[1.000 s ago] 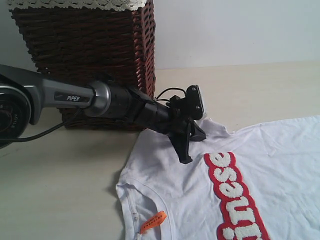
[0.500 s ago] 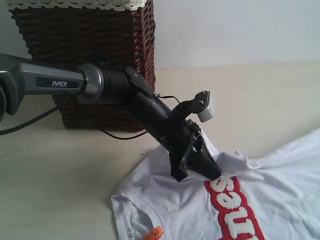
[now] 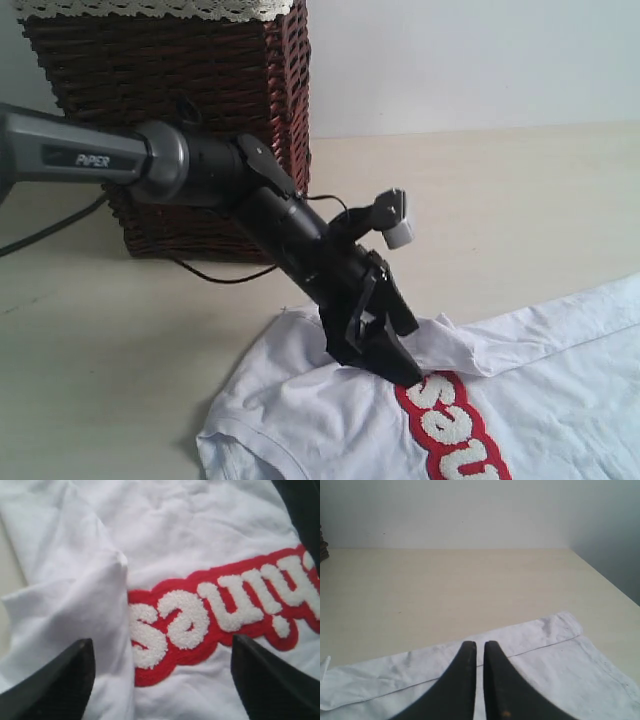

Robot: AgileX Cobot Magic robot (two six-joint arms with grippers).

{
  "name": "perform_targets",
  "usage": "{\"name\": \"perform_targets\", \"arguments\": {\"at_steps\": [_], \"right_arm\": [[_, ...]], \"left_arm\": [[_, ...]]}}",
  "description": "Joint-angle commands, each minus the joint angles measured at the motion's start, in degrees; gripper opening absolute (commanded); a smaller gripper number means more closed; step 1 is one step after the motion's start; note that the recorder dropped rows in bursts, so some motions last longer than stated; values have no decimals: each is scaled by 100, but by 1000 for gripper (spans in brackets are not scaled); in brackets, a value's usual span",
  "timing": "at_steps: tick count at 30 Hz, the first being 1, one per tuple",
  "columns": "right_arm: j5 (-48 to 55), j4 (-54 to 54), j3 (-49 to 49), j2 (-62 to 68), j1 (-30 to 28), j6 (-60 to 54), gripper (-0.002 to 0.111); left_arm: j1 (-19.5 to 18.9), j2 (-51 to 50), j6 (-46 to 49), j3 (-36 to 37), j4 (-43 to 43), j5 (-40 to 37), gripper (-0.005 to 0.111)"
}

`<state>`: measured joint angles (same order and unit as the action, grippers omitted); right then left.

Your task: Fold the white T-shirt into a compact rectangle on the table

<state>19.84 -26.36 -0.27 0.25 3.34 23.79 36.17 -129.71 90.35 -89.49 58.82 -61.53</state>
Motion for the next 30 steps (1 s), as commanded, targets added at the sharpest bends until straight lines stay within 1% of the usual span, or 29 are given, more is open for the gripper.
{"name": "perform_targets", "arguments": {"at_steps": [1, 2, 4, 5, 6, 7, 11, 14, 18, 25, 27, 30], "right_arm": [[-75, 9, 27, -25, -30, 6, 8], [-75, 9, 27, -25, -30, 6, 8], [-75, 9, 27, -25, -30, 6, 8], [-75, 9, 27, -25, -30, 6, 8], [-75, 9, 27, -25, -30, 6, 8], [-75, 9, 27, -25, -30, 6, 8], [-75, 9, 27, -25, -30, 6, 8], [-75, 9, 27, -25, -30, 6, 8], [-75, 9, 27, -25, -30, 6, 8], [-75, 9, 27, -25, -30, 6, 8], [-75, 9, 27, -25, -30, 6, 8], [-75, 9, 27, -25, -30, 6, 8]], "left_arm": [[-183, 573, 260, -12, 302, 323, 73], [-204, 653, 465, -30, 415, 584, 73], [-228, 652, 1005, -124, 912, 1589, 72], [-203, 592, 1223, -204, 1104, 1965, 71], [-168, 492, 1347, -299, 1182, 2300, 69], [-120, 373, 1426, -396, 1163, 2448, 65], [-79, -140, 1506, -611, 1128, 2532, 51], [-79, -461, 1461, -627, 1175, 2891, 43], [-79, -688, 1445, -627, 1068, 3121, 42], [-79, -763, 1419, -627, 891, 3478, 42], [-79, -763, 1375, -627, 781, 3405, 42], [-79, -766, 1306, -577, 354, 3083, 42]]}}
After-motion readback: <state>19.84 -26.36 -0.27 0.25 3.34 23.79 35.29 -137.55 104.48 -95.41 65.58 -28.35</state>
